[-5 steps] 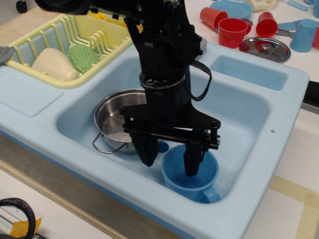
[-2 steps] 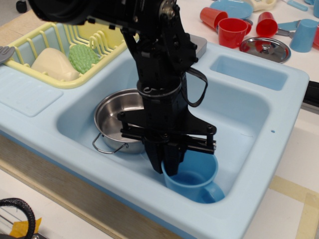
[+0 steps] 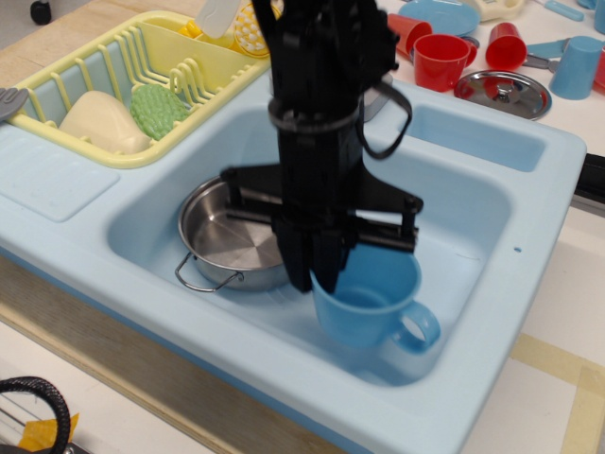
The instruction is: Put cup into pot or pan
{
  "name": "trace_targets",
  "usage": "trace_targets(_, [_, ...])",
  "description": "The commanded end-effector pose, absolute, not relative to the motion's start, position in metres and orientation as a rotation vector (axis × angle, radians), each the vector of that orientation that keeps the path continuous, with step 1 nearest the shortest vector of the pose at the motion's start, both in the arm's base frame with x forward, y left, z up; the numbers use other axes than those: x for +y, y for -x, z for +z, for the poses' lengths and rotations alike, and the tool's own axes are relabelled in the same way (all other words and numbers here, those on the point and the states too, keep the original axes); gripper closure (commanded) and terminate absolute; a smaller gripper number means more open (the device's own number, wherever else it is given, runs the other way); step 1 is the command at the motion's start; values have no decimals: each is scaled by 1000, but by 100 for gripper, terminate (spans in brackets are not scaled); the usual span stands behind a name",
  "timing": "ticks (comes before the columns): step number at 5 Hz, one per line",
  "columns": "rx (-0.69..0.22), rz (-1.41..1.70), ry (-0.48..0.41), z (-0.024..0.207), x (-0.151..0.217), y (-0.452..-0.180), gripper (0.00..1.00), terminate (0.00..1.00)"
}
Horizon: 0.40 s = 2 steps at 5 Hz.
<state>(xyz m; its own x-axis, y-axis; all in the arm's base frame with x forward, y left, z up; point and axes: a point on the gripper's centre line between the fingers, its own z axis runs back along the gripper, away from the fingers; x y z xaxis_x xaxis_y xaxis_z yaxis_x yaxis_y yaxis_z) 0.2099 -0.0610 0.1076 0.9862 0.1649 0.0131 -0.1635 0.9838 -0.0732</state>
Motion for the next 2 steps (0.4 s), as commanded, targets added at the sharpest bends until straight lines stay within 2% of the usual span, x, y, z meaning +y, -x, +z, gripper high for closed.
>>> trace_targets(1, [-72,183,27,137,-36,-233,100,0])
trace_targets(2, [-95,190,12,141,-15,-240,100,0])
